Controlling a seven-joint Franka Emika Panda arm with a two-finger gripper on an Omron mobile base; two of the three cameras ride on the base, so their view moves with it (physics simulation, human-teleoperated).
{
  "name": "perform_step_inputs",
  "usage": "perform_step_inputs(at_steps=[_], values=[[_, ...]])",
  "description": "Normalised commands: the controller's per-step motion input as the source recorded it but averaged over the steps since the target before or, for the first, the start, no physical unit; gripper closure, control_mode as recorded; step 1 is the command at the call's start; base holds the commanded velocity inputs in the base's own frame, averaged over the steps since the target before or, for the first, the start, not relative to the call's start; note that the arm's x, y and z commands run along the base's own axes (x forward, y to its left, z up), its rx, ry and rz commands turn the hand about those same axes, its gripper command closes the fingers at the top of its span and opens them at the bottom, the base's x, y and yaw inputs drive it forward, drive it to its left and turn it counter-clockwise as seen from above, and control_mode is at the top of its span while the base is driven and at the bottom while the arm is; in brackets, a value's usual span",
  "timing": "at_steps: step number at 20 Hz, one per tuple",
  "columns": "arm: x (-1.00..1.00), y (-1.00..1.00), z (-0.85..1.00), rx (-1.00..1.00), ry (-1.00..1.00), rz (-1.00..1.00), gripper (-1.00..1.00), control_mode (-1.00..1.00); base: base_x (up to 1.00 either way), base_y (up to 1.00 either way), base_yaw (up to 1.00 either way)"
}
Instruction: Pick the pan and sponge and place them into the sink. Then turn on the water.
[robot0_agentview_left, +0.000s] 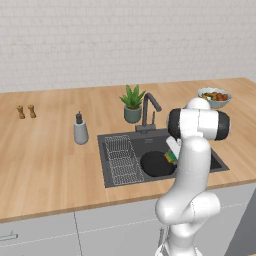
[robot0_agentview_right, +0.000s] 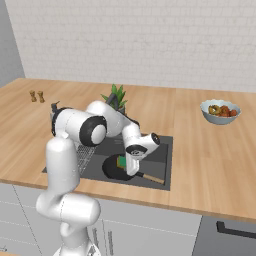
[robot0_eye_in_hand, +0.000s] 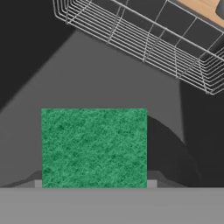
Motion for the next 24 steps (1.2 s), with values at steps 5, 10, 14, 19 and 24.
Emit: perform_step_inputs(at_steps=[5, 10, 14, 19, 24], values=[[0.25, 0.03, -0.43, 0.01, 0.0, 0.0, 1.0, -1.0, 0.0, 0.0, 0.0], [0.28, -0.11, -0.44, 0.05, 0.0, 0.0, 1.0, -1.0, 0.0, 0.0, 0.0], [0.26, -0.01, -0.33, 0.03, 0.0, 0.0, 1.0, -1.0, 0.0, 0.0, 0.0], [0.21, 0.0, -0.15, 0.01, 0.0, 0.0, -1.0, -1.0, 0.0, 0.0, 0.0], [0.22, -0.01, 0.0, 0.01, 0.0, 0.0, -1.0, -1.0, 0.0, 0.0, 0.0]])
